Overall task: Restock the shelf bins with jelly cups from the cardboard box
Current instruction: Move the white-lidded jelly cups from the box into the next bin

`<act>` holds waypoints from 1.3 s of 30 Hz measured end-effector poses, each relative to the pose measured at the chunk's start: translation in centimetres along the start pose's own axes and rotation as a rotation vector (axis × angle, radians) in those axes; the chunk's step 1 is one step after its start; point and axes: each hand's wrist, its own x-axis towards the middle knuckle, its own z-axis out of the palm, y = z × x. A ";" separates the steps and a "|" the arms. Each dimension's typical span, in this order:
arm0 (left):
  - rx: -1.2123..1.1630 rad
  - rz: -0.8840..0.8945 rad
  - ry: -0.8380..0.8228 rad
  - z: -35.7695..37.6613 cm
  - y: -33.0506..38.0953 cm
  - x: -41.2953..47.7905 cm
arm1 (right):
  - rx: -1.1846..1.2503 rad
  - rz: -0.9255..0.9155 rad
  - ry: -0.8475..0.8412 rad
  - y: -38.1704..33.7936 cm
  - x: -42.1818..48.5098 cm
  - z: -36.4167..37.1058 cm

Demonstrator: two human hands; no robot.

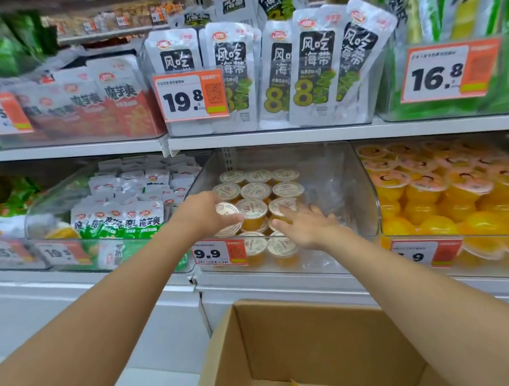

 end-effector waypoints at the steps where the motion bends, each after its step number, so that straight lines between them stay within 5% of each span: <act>1: 0.025 -0.036 0.012 0.3 0.6 0.1 | 0.008 -0.005 0.006 0.0 -0.1 0.0; 7: 0.028 -0.186 0.009 2.9 1.8 0.8 | 0.019 -0.011 0.022 0.1 -0.4 0.1; 15: -0.340 -0.197 -0.184 1.4 -0.7 1.8 | 0.002 -0.021 0.038 0.2 -0.1 0.3; 28: 0.272 -0.108 0.049 2.9 0.6 2.0 | -0.025 -0.068 0.147 0.4 0.2 0.8; 35: -0.171 -0.199 0.027 3.8 0.0 1.7 | 0.022 -0.062 0.071 0.4 0.4 0.6; 39: -0.271 -0.154 0.218 4.6 0.3 0.4 | 0.019 -0.085 0.093 0.4 0.4 0.6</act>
